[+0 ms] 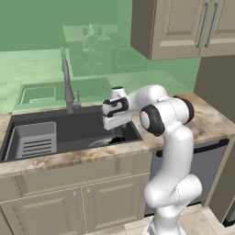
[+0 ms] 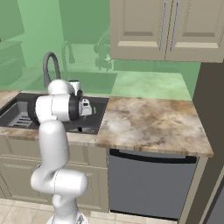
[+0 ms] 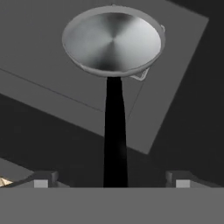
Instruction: Move the pot and pan from the stove into the sink.
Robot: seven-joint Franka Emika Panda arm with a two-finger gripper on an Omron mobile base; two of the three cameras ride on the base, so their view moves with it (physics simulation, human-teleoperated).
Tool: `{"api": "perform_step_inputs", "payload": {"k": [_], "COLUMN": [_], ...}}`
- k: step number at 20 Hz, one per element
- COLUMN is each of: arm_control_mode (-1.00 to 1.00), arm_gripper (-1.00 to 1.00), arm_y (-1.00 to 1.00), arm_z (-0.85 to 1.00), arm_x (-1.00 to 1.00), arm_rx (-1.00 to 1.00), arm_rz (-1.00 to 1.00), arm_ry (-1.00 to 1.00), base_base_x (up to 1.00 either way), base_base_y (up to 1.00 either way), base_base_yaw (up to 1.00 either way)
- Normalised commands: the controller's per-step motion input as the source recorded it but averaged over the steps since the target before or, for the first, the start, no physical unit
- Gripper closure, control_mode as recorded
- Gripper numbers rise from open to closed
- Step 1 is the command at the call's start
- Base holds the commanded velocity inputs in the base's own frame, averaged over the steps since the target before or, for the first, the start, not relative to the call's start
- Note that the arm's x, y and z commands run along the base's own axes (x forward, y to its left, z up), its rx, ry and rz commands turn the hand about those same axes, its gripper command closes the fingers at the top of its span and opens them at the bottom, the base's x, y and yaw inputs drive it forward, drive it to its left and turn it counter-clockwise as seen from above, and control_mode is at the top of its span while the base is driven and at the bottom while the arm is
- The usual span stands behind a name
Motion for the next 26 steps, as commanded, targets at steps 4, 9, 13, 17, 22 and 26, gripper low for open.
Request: {"api": "perform_step_inputs", "payload": {"k": [4, 9, 13, 17, 22, 26], "arm_control_mode": [-1.00, -1.00, -1.00, -1.00, -1.00, -1.00], "arm_gripper": [-1.00, -1.00, -1.00, -1.00, -1.00, -1.00], "arm_y": [0.00, -0.03, -0.08, -0.14, -0.17, -0.20], "arm_z": [0.66, 0.53, 0.41, 0.44, 0.52, 0.56], "arm_x": [-0.07, -0.35, -0.60, -0.71, -0.81, -0.89], "arm_rx": [0.04, 0.04, 0.03, 0.04, 0.05, 0.06], "arm_rz": [-0.04, -0.03, -0.01, -0.01, -0.01, -0.01], "arm_ry": [0.12, 0.08, 0.04, 0.02, 0.00, 0.00], "base_base_x": [0.00, 0.00, 0.00, 0.00, 0.00, 0.00], "base_base_y": [0.00, 0.00, 0.00, 0.00, 0.00, 0.00], "base_base_yaw": [0.00, 0.00, 0.00, 0.00, 0.00, 0.00]}}
